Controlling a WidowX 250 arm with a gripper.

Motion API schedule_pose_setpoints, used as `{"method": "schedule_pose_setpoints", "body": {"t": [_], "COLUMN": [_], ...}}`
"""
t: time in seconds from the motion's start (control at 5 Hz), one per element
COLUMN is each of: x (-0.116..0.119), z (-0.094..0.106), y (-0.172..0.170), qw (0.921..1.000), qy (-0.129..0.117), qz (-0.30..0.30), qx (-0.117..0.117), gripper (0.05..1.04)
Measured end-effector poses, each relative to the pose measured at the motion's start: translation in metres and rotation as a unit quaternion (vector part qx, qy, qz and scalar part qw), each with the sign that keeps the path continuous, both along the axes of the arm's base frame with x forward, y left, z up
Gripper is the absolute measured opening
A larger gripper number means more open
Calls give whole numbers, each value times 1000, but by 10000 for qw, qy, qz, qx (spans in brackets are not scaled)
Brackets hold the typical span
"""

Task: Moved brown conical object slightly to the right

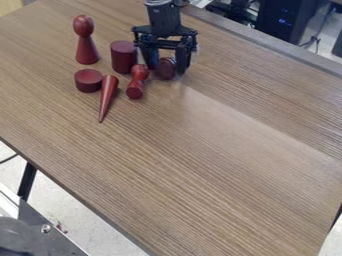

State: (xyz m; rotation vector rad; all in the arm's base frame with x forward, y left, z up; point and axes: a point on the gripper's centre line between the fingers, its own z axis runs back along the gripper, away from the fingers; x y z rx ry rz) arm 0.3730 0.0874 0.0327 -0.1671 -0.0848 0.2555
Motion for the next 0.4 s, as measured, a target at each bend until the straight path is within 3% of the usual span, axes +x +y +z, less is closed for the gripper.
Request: {"method": "schedule_pose_setpoints", "body": {"t": [0.2,0.4], "x": [1,0], "z": [0,1], "y": [1,-4], "qw": [9999,9998], "qy": [-99,-216], "qz": [80,21], "qx": [30,-51], "gripper": [610,610]}}
